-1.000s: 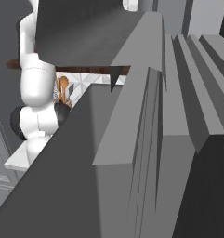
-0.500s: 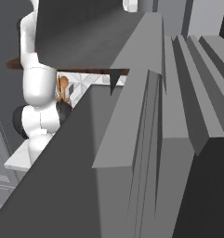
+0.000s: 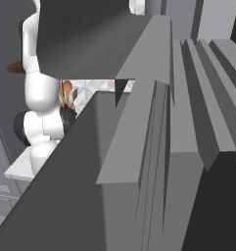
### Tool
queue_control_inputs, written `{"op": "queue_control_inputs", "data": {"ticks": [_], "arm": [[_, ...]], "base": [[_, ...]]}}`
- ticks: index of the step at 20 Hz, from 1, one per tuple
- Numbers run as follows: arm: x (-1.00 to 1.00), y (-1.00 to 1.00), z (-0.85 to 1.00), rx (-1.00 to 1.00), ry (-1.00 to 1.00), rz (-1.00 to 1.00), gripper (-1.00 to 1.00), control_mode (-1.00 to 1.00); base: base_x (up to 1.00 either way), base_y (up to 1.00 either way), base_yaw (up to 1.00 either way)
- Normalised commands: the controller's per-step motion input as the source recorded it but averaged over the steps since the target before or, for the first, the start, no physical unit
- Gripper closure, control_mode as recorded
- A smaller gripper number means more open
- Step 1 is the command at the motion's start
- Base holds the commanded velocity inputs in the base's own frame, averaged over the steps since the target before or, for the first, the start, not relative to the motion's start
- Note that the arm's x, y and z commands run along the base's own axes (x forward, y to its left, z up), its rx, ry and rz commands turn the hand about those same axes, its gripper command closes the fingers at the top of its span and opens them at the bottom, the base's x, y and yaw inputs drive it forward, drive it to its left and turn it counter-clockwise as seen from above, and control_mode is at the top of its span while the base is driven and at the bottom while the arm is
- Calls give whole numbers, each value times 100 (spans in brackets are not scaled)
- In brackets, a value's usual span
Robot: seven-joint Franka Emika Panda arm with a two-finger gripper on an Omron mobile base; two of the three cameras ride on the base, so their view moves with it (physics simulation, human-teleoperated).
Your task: Put the shaker and condiment bottle from the counter next to their counterparts in the cabinet.
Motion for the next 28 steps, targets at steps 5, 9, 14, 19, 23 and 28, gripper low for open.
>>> {"op": "queue_control_inputs", "data": {"ticks": [5, 9, 14, 19, 23, 28], "arm": [[9, -10, -34, 0, 0, 0, -100, -100], [4, -1, -24, 0, 0, 0, -100, -100], [12, 13, -19, -6, -1, 1, -100, -100], [0, 16, 42, -13, -6, 3, -100, -100], [0, 4, 61, -6, 0, 1, -100, -100], [-24, 0, 13, 0, 3, 0, -100, -100]], "base": [[0, 0, 0], [0, 0, 0], [0, 0, 0], [0, 0, 0], [0, 0, 0], [0, 0, 0]]}}
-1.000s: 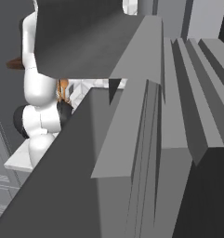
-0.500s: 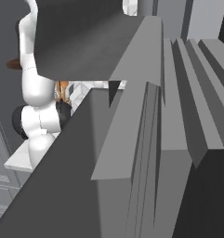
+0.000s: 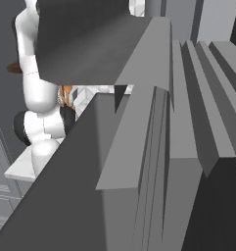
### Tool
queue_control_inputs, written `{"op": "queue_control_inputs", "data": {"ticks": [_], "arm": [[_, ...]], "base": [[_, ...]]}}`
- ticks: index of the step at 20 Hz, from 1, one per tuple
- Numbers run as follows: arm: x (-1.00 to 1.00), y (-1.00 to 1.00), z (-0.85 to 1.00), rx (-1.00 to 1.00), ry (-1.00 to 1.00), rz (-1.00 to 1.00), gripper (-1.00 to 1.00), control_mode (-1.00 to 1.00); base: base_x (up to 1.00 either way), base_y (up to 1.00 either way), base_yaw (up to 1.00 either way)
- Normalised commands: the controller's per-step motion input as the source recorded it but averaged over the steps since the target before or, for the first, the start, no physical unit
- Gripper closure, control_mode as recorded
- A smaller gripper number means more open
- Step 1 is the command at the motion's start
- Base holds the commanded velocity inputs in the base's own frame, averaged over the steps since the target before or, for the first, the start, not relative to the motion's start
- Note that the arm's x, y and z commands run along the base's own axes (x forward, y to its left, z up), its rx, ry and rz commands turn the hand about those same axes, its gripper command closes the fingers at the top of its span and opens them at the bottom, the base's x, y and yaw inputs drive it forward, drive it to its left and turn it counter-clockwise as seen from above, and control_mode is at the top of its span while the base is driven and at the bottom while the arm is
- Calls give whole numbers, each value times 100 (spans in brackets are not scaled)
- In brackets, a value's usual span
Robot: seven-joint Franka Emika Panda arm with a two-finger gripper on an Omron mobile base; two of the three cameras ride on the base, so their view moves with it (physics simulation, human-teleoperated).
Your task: Put the shaker and condiment bottle from the counter next to their counterparts in the cabinet.
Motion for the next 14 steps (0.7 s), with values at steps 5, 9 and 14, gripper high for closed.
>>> {"op": "queue_control_inputs", "data": {"ticks": [5, 9, 14], "arm": [[-91, 0, -23, 0, 5, 0, -100, -100], [-96, 0, -39, 0, 0, 0, -100, -100], [-94, 0, -37, 0, -1, 0, -100, -100]], "base": [[0, 0, 0], [0, 0, 0], [0, 0, 0]]}}
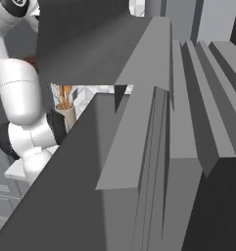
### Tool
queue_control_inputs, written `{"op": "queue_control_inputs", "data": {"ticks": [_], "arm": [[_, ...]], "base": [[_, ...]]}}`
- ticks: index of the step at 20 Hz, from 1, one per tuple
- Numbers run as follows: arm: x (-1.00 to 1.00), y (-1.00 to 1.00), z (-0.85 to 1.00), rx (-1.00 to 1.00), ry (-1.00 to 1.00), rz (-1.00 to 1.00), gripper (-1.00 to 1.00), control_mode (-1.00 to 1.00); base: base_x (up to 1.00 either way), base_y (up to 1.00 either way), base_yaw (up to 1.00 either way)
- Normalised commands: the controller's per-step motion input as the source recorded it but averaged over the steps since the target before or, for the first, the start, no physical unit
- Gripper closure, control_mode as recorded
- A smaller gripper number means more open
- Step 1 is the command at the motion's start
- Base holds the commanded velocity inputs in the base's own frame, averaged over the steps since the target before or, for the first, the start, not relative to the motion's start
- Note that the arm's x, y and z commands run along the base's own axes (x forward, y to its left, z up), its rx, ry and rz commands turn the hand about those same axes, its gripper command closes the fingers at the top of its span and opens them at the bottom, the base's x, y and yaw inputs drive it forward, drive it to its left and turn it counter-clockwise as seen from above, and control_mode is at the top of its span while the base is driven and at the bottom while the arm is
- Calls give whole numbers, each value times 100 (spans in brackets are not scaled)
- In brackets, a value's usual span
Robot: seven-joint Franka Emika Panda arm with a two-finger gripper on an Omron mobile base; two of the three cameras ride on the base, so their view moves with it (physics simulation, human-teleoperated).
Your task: Put the shaker and condiment bottle from the counter next to their counterparts in the cabinet.
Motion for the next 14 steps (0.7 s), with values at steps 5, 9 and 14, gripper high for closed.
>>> {"op": "queue_control_inputs", "data": {"ticks": [5, 9, 14], "arm": [[-92, 0, -49, 0, -6, 0, -100, -100], [-92, -7, -72, 0, -17, 3, -100, -100], [-85, -17, -79, 2, -21, 7, -100, -100]], "base": [[0, 0, 0], [0, 0, 0], [0, 0, 0]]}}
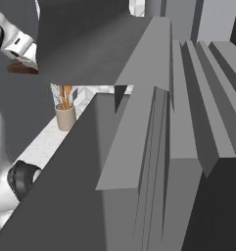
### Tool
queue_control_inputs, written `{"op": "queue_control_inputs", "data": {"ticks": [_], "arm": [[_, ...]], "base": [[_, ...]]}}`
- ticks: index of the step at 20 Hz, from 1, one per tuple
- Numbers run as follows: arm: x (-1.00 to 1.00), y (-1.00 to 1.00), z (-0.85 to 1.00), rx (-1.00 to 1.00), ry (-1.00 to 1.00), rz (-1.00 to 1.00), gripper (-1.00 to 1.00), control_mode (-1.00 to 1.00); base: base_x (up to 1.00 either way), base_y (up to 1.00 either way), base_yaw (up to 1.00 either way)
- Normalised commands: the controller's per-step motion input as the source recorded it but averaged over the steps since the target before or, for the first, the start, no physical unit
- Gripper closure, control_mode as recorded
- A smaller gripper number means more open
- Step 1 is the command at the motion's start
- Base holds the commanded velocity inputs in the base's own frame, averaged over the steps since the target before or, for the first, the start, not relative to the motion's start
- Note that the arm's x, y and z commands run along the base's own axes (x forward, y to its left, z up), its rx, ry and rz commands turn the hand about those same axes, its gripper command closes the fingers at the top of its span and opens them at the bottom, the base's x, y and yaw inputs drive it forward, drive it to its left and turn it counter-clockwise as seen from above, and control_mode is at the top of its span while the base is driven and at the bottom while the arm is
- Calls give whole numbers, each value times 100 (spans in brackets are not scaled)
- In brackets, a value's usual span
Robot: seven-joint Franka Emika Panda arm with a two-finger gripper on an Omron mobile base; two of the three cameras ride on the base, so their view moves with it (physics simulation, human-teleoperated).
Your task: Put the shaker and condiment bottle from the counter next to their counterparts in the cabinet.
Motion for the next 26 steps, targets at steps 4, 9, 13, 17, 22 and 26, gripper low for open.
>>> {"op": "queue_control_inputs", "data": {"ticks": [4, 9, 13, 17, 22, 26], "arm": [[-73, -25, -79, 7, -19, 6, -100, -100], [-15, -25, -56, 2, -11, 6, -100, -100], [12, -23, -39, 0, 0, 4, -100, -100], [9, -27, -53, 1, 28, 0, -100, -100], [29, -17, -22, 0, 60, 0, -100, -100], [19, -10, -16, 0, 40, 0, -100, -100]], "base": [[0, 0, 0], [0, 0, 0], [0, 0, 0], [0, 0, 0], [0, 0, 0], [0, 0, 0]]}}
